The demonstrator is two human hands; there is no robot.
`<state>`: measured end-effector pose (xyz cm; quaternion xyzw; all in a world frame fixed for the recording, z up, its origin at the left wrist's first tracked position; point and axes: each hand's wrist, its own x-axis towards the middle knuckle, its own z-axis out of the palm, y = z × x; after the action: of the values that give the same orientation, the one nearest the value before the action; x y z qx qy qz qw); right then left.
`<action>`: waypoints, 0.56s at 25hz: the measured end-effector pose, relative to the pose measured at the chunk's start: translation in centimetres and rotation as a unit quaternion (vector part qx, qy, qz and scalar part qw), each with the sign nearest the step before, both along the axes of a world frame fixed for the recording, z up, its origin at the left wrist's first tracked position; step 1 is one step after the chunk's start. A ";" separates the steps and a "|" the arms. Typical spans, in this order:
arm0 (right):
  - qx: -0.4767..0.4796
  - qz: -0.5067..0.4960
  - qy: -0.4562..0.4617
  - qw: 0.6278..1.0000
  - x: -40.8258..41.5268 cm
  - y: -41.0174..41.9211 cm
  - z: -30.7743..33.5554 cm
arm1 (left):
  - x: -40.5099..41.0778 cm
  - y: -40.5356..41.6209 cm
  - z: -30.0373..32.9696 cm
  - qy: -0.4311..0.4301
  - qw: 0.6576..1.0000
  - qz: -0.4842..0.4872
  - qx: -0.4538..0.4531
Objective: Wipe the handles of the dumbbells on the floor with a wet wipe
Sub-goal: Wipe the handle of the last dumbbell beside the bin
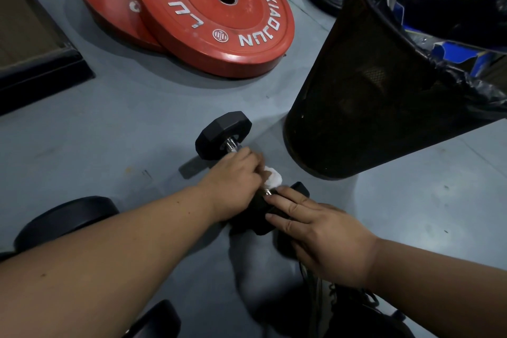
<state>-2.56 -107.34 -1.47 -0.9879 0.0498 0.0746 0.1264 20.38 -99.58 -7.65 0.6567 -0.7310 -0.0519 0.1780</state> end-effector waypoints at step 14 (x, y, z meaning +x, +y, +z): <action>0.002 0.002 -0.014 1.000 -0.1 0.1 -0.2 | 0.2 0.6 -0.2 0.067 0.997 -0.029 0.006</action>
<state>-2.62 -107.26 -1.67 -0.9887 0.0456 0.0611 0.1291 20.55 -98.98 -7.89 0.6313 -0.7359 -0.1049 0.2212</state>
